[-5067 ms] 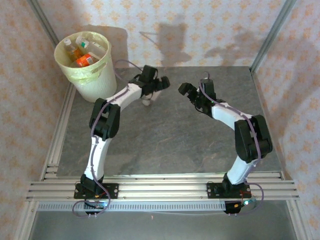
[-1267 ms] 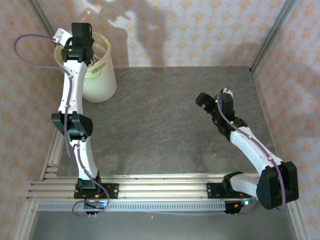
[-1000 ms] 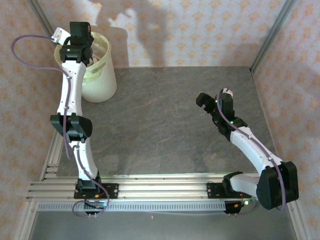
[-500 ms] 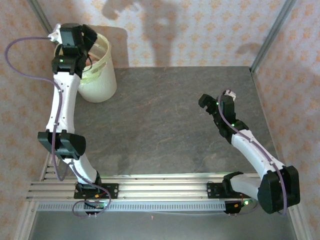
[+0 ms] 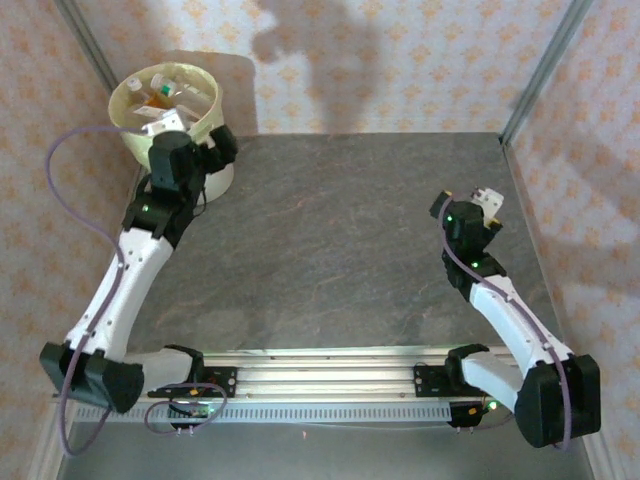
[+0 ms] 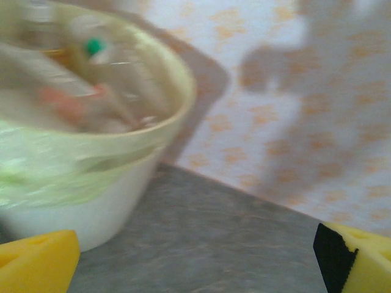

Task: Put the plastic bottles in the bin

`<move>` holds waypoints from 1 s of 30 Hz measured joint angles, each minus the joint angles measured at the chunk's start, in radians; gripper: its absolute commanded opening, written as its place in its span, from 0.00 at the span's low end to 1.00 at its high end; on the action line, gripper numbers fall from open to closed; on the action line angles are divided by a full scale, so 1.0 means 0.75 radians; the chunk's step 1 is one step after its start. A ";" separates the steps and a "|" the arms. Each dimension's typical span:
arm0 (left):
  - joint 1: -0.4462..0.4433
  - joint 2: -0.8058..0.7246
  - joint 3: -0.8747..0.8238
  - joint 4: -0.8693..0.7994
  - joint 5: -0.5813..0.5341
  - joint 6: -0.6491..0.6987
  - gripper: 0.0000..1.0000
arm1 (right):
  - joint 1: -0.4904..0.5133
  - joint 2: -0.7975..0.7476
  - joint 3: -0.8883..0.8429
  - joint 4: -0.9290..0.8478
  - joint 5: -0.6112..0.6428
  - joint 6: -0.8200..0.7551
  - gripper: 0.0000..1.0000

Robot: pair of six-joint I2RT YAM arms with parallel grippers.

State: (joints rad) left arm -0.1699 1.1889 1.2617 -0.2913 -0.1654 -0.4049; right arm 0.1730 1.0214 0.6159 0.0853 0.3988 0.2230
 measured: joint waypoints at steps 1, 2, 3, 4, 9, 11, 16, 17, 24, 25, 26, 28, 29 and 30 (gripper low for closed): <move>0.010 -0.036 -0.064 0.002 -0.065 0.010 1.00 | -0.034 0.000 -0.033 0.014 0.026 -0.001 0.99; 0.024 -0.063 -0.125 0.004 -0.115 0.014 1.00 | -0.071 0.001 -0.065 0.027 0.046 -0.001 0.99; 0.048 -0.088 -0.198 0.011 -0.163 0.014 1.00 | -0.106 0.001 -0.096 0.040 0.065 0.000 0.99; 0.077 -0.108 -0.276 0.018 -0.200 0.012 1.00 | -0.140 0.005 -0.123 0.048 0.083 0.000 0.99; 0.212 -0.101 -0.611 0.092 -0.290 0.015 1.00 | -0.222 0.096 -0.190 0.119 0.124 -0.026 0.99; 0.221 -0.051 -0.705 0.195 -0.282 0.058 1.00 | -0.237 0.155 -0.216 0.185 0.100 -0.063 0.99; 0.221 0.213 -0.742 0.397 -0.258 0.155 1.00 | -0.279 0.347 -0.234 0.336 -0.015 -0.154 0.99; 0.221 0.259 -0.741 0.443 -0.244 0.169 1.00 | -0.284 0.376 -0.234 0.359 -0.047 -0.168 0.99; 0.221 0.416 -0.724 0.767 -0.096 0.273 1.00 | -0.293 0.478 -0.196 0.456 -0.259 -0.247 0.99; 0.221 0.424 -0.726 0.820 -0.073 0.276 1.00 | -0.293 0.477 -0.196 0.467 -0.273 -0.253 0.99; 0.221 0.432 -0.731 0.873 -0.047 0.279 1.00 | -0.293 0.476 -0.196 0.480 -0.290 -0.260 0.99; 0.221 0.437 -0.752 0.945 -0.015 0.280 1.00 | -0.293 0.469 -0.201 0.507 -0.324 -0.276 0.99; 0.221 0.433 -0.761 0.952 0.003 0.279 1.00 | -0.293 0.460 -0.210 0.521 -0.346 -0.289 0.99; 0.221 0.425 -0.768 0.951 0.016 0.284 1.00 | -0.293 0.450 -0.219 0.536 -0.367 -0.302 0.99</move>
State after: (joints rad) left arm -0.0044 1.5074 0.6857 0.4221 -0.1532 -0.1917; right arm -0.0467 1.3586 0.4519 0.4870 0.1238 -0.0032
